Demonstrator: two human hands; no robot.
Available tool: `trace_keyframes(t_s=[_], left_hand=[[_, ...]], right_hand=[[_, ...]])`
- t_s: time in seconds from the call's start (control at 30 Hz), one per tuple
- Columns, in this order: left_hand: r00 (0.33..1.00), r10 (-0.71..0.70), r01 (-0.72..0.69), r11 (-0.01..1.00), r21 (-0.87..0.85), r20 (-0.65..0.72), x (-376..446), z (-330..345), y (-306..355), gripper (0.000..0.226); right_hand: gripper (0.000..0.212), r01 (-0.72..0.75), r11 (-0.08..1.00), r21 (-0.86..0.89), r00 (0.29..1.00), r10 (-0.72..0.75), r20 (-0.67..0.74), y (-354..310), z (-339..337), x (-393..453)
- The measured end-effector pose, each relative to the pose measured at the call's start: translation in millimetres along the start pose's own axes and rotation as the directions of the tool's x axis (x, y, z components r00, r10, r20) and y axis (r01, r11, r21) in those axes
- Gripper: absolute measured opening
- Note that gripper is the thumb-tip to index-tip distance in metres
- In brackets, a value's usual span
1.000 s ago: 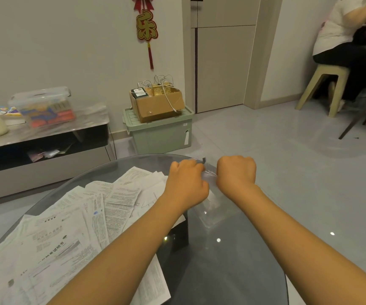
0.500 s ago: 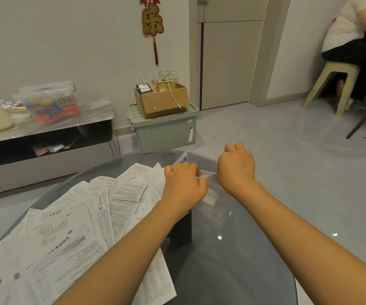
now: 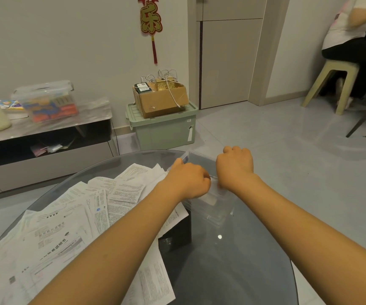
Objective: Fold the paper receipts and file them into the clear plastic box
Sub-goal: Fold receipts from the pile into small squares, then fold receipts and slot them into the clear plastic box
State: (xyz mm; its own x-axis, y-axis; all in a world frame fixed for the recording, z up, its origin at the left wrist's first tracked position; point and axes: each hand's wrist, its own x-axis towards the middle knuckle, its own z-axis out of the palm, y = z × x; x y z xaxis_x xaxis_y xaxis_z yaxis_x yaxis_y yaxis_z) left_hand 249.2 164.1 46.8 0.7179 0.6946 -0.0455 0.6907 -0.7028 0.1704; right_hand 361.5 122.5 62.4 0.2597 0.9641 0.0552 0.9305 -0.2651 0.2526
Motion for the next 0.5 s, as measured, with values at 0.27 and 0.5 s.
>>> trace_keyframes(t_s=[0.27, 0.5], left_hand=[[1.000, -0.001, 0.001, 1.000, -0.015, 0.016, 3, 5, -2, 0.046], [0.994, -0.046, 0.039, 0.997, -0.069, -0.098, -16, -9, 3, 0.043]], right_hand=[[0.024, 0.027, 0.950, 0.310, 0.999, -0.013, -0.047, 11, 1, -2], [0.023, 0.047, 0.906, 0.420, 0.992, 0.005, -0.123, 14, 0, -20]])
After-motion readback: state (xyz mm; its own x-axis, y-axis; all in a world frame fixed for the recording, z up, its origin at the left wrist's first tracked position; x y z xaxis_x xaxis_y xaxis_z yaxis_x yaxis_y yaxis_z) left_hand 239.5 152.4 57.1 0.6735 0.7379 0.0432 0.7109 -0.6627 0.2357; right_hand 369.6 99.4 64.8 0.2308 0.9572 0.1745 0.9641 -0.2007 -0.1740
